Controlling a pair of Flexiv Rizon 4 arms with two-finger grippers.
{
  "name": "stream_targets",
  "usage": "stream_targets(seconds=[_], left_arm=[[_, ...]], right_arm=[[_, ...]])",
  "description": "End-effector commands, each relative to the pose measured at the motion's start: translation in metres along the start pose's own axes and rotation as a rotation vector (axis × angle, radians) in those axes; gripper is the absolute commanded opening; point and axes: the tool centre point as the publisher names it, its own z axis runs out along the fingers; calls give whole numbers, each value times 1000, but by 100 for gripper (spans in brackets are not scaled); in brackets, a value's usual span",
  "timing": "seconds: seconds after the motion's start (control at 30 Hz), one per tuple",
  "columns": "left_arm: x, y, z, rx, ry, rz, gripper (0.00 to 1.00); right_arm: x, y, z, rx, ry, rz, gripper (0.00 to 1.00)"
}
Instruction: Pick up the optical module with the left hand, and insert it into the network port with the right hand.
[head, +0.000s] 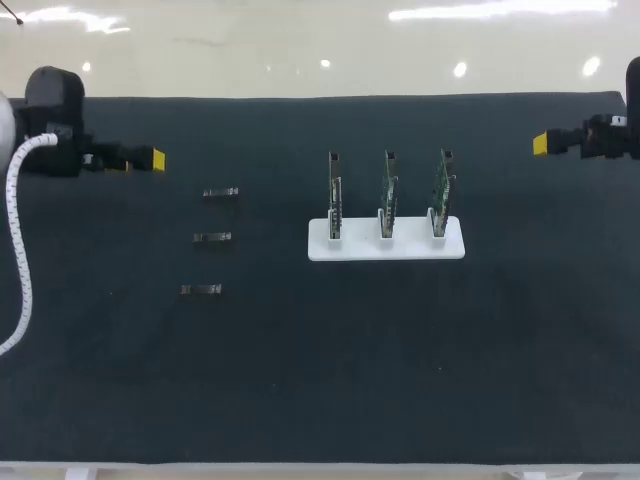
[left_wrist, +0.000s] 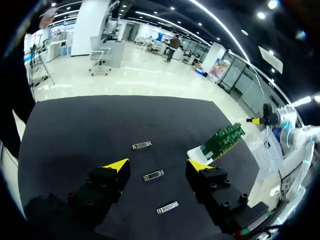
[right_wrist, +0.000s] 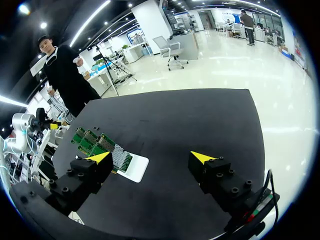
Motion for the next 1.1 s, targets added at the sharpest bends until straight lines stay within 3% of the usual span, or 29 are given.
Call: stream_targets(seconds=[0.03, 0.23, 0.6, 0.9, 0.93, 1.1], left_arm=[[7, 5, -4, 34, 17, 76, 100], [17, 7, -7, 74, 73, 217, 100], [25, 9, -15, 140, 279, 420, 100], [36, 21, -33, 206, 491, 715, 100], [38, 23, -36, 229, 453, 745, 100], [38, 23, -36, 229, 453, 745, 100]], right_arm=[[0, 2, 0, 7, 0, 1, 100], [0, 2, 0, 7, 0, 1, 100], [0, 2, 0, 7, 0, 1, 100], [0, 2, 0, 7, 0, 1, 100], [0, 2, 0, 7, 0, 1, 100], [0, 2, 0, 7, 0, 1, 100]])
